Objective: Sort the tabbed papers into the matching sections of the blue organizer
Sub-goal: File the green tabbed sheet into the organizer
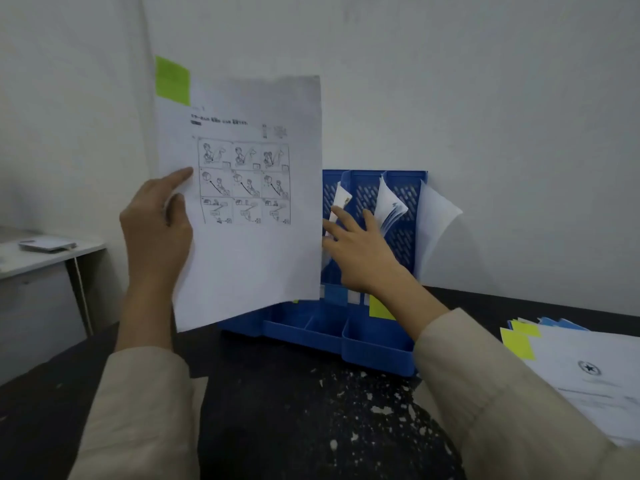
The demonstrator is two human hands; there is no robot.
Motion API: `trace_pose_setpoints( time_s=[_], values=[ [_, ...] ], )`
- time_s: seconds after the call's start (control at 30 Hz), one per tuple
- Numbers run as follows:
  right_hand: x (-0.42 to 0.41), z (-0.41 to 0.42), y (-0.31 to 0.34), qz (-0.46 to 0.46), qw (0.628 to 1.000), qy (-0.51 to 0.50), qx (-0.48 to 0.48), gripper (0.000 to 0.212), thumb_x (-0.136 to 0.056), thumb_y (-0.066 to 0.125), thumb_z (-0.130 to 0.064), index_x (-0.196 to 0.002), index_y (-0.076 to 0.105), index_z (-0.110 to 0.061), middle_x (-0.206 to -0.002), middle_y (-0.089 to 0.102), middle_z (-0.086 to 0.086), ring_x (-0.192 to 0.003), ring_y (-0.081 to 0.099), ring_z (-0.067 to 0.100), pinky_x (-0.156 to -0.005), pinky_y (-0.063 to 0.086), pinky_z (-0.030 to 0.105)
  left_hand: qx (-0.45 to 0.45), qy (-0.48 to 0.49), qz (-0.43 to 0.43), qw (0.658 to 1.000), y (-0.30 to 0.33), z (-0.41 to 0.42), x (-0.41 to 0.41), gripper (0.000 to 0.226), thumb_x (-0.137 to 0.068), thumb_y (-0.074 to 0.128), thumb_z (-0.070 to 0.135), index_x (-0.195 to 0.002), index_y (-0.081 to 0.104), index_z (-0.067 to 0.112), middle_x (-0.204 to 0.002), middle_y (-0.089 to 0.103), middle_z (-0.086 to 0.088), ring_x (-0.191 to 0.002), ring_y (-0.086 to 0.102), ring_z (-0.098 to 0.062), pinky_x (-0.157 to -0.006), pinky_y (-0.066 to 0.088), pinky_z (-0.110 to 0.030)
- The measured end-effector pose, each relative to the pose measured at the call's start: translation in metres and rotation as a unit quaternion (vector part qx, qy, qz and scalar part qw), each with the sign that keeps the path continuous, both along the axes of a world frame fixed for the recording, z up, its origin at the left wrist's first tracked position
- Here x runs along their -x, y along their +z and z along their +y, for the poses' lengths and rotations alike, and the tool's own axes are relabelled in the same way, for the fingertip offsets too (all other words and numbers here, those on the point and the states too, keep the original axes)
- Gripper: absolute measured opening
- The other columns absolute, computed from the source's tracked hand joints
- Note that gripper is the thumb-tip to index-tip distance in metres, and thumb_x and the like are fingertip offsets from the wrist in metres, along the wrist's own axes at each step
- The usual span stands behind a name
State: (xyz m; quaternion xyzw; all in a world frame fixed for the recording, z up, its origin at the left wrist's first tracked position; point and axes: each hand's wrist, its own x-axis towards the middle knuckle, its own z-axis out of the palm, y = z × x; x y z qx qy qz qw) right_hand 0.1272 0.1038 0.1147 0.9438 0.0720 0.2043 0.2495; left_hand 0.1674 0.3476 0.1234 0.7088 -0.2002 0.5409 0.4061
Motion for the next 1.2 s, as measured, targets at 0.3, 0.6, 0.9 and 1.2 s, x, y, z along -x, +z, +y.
trace_pose_setpoints(
  time_s=[0.3, 0.6, 0.9, 1.2],
  values=[
    [0.004, -0.013, -0.021, -0.005, 0.999, 0.003, -0.046, 0.064, -0.09, 0.054, -0.023, -0.146, 0.024, -0.012, -0.156, 0.014, 0.008, -0.146, -0.003, 0.025, -0.115, 0.004, 0.051, 0.017, 0.007, -0.033, 0.999, 0.002, -0.037, -0.001, 0.043, -0.094, 0.038, -0.003, -0.135, 0.048, 0.002, -0.119, 0.056, -0.025, -0.109, 0.053, -0.03, -0.102, 0.033, -0.009],
    [0.005, -0.015, -0.03, 0.006, 0.995, 0.05, -0.082, 0.057, -0.095, 0.045, -0.015, -0.147, 0.024, -0.011, -0.157, 0.014, 0.006, -0.146, -0.002, 0.023, -0.117, 0.006, 0.045, 0.017, -0.033, -0.007, 0.999, 0.002, -0.068, 0.009, 0.055, -0.092, 0.031, -0.011, -0.145, 0.027, 0.003, -0.143, 0.035, -0.026, -0.136, 0.029, -0.031, -0.101, 0.006, 0.006],
    [0.004, -0.017, -0.048, 0.036, 0.99, 0.073, -0.118, 0.055, -0.096, 0.041, -0.013, -0.147, 0.021, -0.01, -0.158, 0.01, 0.006, -0.146, -0.002, 0.022, -0.117, 0.005, 0.04, -0.094, -0.13, 0.119, 0.98, -0.019, -0.116, 0.015, 0.078, -0.084, 0.031, -0.021, -0.15, 0.007, 0.012, -0.156, 0.012, -0.017, -0.126, 0.022, -0.002, -0.082, 0.029, -0.004],
    [-0.001, -0.009, -0.05, 0.01, 0.992, 0.056, -0.113, 0.056, -0.094, 0.044, -0.017, -0.145, 0.023, -0.008, -0.152, 0.023, 0.01, -0.139, 0.02, 0.026, -0.105, 0.028, 0.04, 0.013, 0.007, 0.181, 0.983, 0.005, -0.081, 0.024, 0.08, -0.083, 0.038, -0.016, -0.151, 0.009, 0.015, -0.158, 0.009, -0.011, -0.132, 0.029, -0.022, -0.075, 0.014, 0.004]
  ],
)
